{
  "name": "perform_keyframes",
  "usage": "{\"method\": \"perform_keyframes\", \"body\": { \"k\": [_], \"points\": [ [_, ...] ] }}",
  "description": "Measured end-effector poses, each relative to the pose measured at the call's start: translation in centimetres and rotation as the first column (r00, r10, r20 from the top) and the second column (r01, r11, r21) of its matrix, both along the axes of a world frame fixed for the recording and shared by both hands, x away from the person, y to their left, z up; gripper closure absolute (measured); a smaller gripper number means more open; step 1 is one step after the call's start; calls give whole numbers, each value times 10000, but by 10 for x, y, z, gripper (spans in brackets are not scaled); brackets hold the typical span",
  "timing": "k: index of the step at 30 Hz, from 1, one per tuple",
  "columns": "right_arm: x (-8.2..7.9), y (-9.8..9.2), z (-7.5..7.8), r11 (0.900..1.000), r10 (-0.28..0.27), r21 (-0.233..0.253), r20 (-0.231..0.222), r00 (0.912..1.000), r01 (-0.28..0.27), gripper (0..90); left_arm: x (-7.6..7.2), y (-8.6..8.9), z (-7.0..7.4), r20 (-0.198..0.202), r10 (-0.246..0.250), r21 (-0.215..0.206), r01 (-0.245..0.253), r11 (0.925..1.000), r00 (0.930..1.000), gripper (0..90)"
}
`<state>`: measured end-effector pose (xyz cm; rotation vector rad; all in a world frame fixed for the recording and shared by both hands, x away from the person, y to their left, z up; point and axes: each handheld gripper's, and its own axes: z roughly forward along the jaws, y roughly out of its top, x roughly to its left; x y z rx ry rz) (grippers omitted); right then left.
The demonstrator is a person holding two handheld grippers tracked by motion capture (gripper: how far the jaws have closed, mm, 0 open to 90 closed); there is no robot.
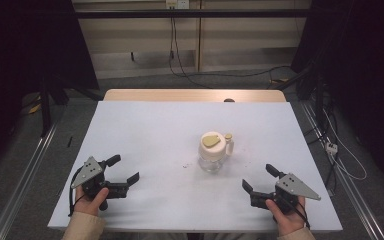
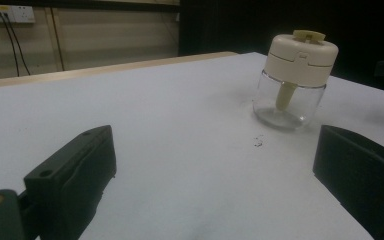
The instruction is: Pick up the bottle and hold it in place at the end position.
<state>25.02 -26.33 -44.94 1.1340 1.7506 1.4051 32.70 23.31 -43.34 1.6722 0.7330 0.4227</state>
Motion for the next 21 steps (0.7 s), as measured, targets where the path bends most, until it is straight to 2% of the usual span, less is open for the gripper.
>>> {"method": "perform_keyframes", "body": {
  "k": [10,21],
  "points": [
    [5,3,1,10000,50,84,-19,10000,-50,38,0,1,0,3,56,41,-56,10000,10000,34],
    [17,15,4,9997,144,-203,-291,9995,-150,39,1,1,0,66,81,-84,-81,9999,9999,34]
  ]
}}
